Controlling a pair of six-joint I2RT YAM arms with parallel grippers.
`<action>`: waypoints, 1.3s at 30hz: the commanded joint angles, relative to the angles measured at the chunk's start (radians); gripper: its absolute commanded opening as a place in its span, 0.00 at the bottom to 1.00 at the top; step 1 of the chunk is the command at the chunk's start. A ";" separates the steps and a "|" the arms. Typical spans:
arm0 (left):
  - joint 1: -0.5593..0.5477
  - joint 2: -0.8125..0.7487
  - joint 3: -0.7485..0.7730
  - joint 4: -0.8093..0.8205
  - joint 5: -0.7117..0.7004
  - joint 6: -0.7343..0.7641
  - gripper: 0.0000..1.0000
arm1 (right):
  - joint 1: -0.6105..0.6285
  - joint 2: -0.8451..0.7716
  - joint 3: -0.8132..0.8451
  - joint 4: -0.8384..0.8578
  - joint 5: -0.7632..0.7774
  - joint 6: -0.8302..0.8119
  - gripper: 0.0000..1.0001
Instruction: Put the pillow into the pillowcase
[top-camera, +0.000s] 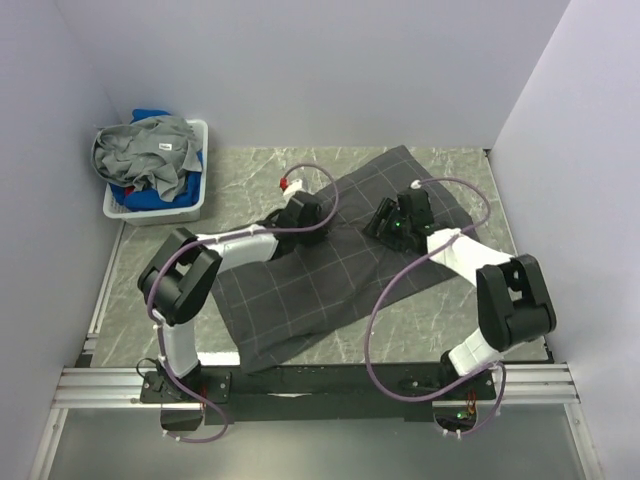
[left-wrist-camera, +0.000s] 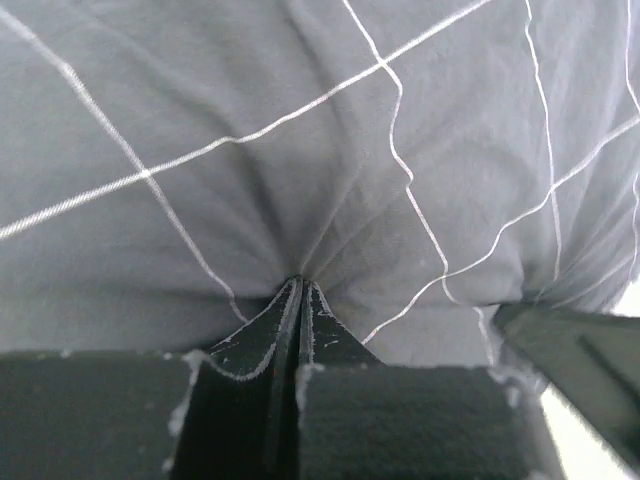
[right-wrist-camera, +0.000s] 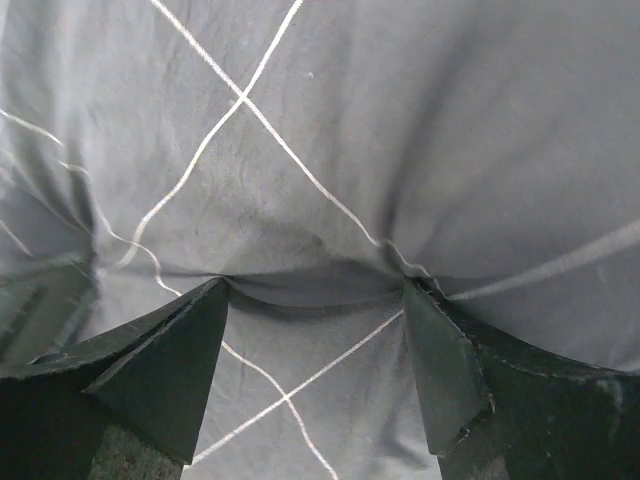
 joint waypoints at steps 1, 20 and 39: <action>-0.108 0.021 -0.094 -0.079 0.042 -0.049 0.07 | -0.045 -0.096 -0.093 0.000 -0.001 0.011 0.78; -0.020 -0.552 -0.050 -0.430 -0.077 0.102 0.82 | 0.121 -0.831 -0.199 -0.207 -0.153 -0.008 1.00; -0.003 -1.148 -0.443 -0.553 -0.144 -0.063 0.99 | 0.493 -0.937 -0.400 -0.277 0.107 0.015 1.00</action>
